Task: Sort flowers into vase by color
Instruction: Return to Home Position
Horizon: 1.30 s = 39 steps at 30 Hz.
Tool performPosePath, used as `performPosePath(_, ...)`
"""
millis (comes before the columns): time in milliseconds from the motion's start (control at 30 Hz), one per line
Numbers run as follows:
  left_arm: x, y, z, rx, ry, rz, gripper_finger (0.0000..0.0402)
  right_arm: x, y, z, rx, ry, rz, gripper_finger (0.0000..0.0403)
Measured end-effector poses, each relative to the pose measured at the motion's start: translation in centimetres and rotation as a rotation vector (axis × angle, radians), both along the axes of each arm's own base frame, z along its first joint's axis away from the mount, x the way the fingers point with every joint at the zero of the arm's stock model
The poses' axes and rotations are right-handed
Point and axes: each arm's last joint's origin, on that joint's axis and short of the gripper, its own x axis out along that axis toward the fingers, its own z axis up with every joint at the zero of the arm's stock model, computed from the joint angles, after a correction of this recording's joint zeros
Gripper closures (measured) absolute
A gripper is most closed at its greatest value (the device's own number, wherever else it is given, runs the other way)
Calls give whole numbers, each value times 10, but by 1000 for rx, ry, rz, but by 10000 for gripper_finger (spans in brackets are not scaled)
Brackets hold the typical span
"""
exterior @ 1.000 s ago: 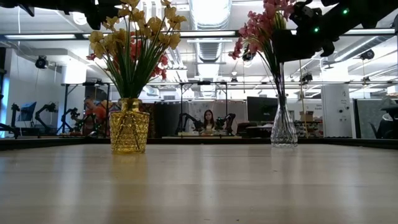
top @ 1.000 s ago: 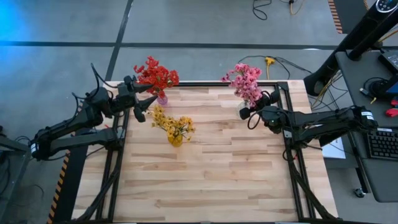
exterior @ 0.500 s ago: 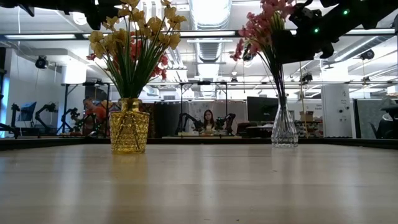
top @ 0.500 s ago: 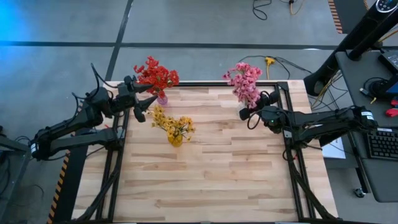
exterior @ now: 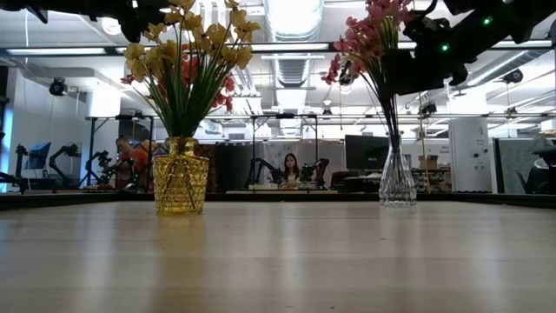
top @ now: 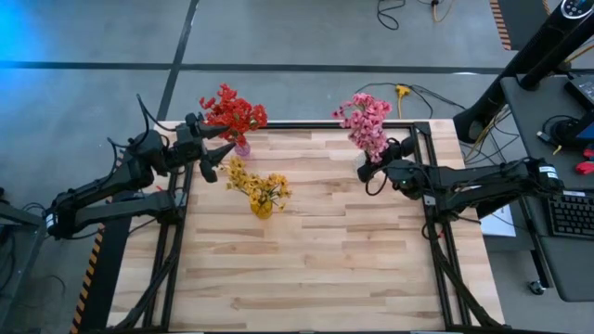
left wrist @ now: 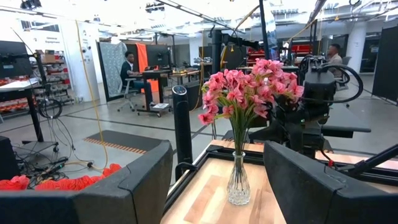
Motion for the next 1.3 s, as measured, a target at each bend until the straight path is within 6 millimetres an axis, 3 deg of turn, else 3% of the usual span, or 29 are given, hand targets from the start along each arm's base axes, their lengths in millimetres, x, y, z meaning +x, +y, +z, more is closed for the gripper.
performPosePath(267, 0, 0, 0, 0, 2, 0, 168, 0, 3, -1, 1, 17, 17, 143)
performPosePath(767, 0, 0, -1, -6, 4, 0, 168, 0, 5, 5, 8, 49, 20, 142)
performPosePath(1067, 0, 0, -1, -12, 2, -2, 168, -5, 6, 11, 115, 103, 12, 142)
performPosePath(1300, 0, 0, -1, -16, 1, -2, 168, -13, 8, 27, 251, 124, 12, 142)
